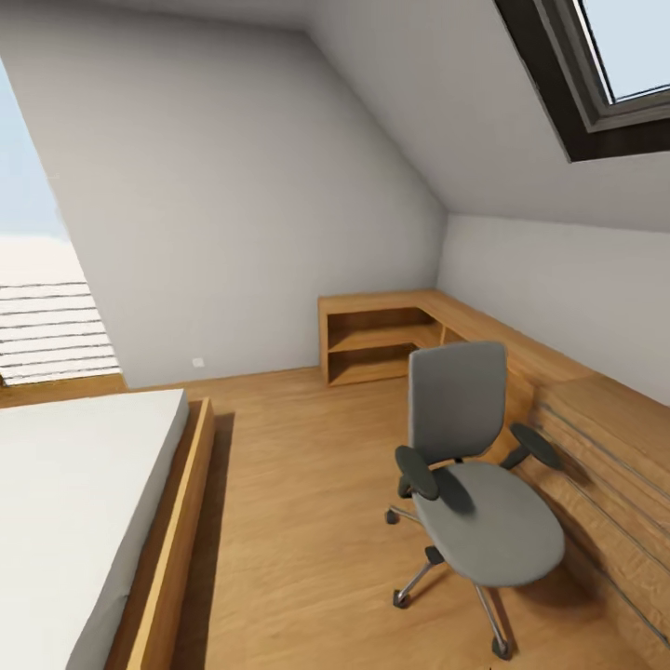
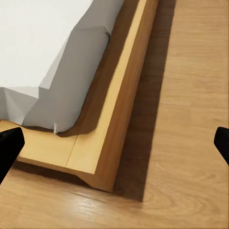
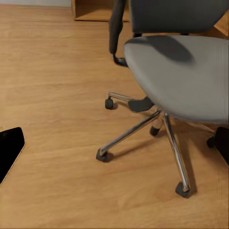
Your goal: In the bedroom, organize the workspace by keeping the computer under the desk, ensuring the monitor is on the desk, placing the keyboard on the desk next to the monitor, placing the mouse on the desk next to the keyboard, moving the folder from the swivel chair onto the desk next to the mouse, stacking the notebook on top of the folder with the pen on top of the notebook, and positioning the swivel chair next to the desk.
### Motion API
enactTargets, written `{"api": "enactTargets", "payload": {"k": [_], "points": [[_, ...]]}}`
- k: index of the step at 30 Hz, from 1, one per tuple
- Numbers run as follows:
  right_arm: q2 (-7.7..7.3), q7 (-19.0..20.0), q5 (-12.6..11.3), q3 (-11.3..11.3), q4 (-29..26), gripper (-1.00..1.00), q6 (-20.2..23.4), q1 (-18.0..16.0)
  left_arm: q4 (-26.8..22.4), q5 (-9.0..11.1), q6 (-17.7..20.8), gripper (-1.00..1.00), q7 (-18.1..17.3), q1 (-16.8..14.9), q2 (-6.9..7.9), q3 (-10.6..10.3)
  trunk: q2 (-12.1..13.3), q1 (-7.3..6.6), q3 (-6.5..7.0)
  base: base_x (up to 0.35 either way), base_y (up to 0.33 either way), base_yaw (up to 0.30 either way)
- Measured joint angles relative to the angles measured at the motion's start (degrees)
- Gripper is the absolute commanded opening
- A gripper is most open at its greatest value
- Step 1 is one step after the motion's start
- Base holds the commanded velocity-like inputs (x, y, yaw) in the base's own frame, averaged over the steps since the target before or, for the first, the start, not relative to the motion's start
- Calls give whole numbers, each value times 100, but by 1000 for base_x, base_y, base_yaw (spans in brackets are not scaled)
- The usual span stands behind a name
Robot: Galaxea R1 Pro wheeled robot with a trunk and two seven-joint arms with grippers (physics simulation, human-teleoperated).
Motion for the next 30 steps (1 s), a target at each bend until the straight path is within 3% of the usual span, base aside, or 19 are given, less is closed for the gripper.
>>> {"api": "enactTargets", "payload": {"k": [22, 30], "points": [[-27, -81, -1, -19, -22, 100, 20, -1, 8, -30, 29, 100, -18, 0, -8, -28, 0, 0, 123, 326, 79, 37], [-19, -194, -10, -25, -23, 100, 16, -1, 8, -45, 494, 100, -25, 0, 3, -24, 2, 3, 125, 118, 33, 163]]}}
